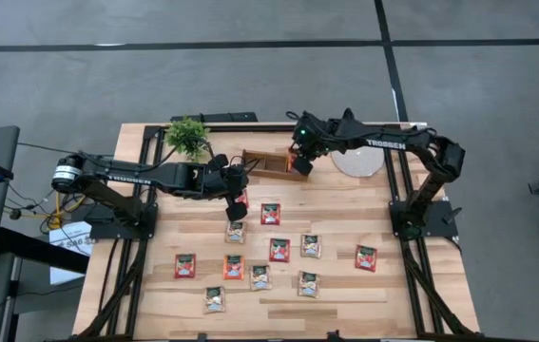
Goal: Pick & Place Tea
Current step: Put the orange tea bag into the right section of the wooden organizer
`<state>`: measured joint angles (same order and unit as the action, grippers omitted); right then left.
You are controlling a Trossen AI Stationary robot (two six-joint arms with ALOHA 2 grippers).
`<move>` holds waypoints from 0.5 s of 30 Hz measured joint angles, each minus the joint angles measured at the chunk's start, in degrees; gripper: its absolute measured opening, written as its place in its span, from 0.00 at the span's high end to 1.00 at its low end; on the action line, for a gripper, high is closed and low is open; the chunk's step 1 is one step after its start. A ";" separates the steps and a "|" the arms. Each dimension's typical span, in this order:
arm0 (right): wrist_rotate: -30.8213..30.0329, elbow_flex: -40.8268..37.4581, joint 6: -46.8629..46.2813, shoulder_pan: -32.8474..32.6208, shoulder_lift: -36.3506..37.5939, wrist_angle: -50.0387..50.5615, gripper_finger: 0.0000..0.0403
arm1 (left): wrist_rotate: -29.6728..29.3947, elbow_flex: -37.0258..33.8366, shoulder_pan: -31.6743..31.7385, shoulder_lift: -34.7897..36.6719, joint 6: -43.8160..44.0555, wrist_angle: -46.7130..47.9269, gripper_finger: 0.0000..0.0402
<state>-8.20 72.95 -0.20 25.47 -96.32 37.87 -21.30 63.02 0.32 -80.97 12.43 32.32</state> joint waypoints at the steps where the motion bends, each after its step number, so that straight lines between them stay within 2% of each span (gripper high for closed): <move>1: -0.43 0.00 -0.01 0.00 0.77 0.16 1.00 | 0.00 0.00 0.00 0.00 0.00 0.02 1.00; 5: -1.25 -0.91 -1.03 0.00 3.67 -0.65 1.00 | 0.01 0.00 0.00 0.00 -0.02 0.02 1.00; 15: -2.50 -15.04 -10.06 -3.16 12.06 -13.00 1.00 | 0.00 0.00 0.00 0.00 -0.24 -0.02 1.00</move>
<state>-10.70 57.90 -10.25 22.32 -84.27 24.87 -21.30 63.02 0.32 -80.97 12.19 32.29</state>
